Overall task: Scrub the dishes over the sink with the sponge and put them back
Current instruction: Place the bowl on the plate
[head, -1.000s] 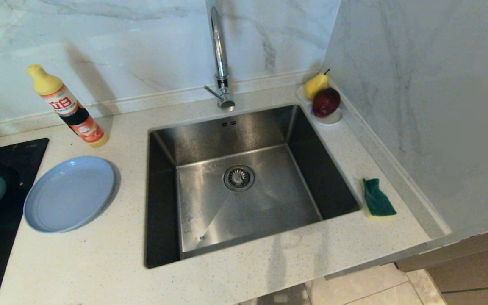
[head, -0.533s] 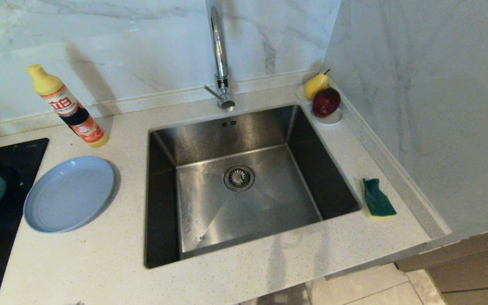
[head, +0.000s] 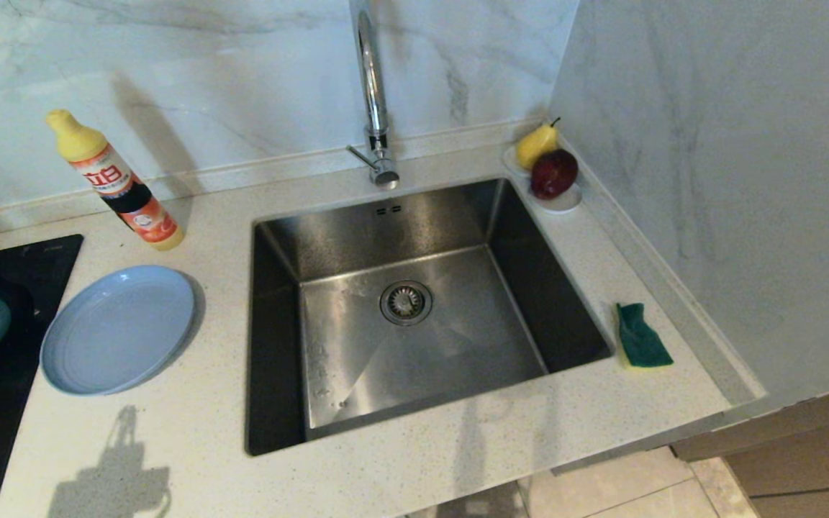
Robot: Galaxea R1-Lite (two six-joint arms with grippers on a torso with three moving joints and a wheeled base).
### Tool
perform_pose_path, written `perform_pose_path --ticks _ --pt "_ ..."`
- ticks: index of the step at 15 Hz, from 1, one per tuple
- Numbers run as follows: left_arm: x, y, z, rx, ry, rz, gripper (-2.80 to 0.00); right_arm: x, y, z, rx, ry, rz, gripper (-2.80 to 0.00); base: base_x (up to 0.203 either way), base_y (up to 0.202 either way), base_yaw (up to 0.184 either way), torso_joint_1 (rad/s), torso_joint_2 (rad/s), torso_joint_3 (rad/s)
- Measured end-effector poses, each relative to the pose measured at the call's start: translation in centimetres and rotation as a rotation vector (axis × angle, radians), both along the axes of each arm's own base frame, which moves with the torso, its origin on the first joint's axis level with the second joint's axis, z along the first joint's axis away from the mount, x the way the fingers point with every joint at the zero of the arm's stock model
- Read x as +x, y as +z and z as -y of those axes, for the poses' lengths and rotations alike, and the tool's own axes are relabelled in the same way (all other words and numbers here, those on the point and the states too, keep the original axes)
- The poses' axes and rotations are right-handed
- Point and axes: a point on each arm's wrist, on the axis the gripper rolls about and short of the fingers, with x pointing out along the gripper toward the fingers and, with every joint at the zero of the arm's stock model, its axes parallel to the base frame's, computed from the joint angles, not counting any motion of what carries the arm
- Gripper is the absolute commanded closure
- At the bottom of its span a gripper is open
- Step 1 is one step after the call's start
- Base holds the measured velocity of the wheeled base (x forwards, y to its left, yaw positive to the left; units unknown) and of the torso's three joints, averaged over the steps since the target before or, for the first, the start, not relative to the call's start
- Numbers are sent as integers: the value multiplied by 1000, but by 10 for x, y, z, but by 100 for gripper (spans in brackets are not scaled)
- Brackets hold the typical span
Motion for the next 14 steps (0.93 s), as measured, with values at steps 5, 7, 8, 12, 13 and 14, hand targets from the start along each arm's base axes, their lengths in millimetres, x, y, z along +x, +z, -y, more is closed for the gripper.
perform_pose_path --ticks 5,7,8,12,13,14 --pt "88 69 -2 -22 203 -201 0 0 0 0 0 0 0 0 0 0 0 0 0 0" --pt "137 85 -3 -28 258 -289 0 0 0 0 0 0 0 0 0 0 0 0 0 0" --pt "161 89 -5 -36 282 -326 0 0 0 0 0 0 0 0 0 0 0 0 0 0" --pt "256 92 -40 -112 404 -442 0 0 0 0 1 0 0 0 0 0 0 0 0 0" --pt "272 89 -55 -138 431 -459 0 0 0 0 1 0 0 0 0 0 0 0 0 0" --pt "284 86 -72 -170 453 -472 0 0 0 0 1 0 0 0 0 0 0 0 0 0"
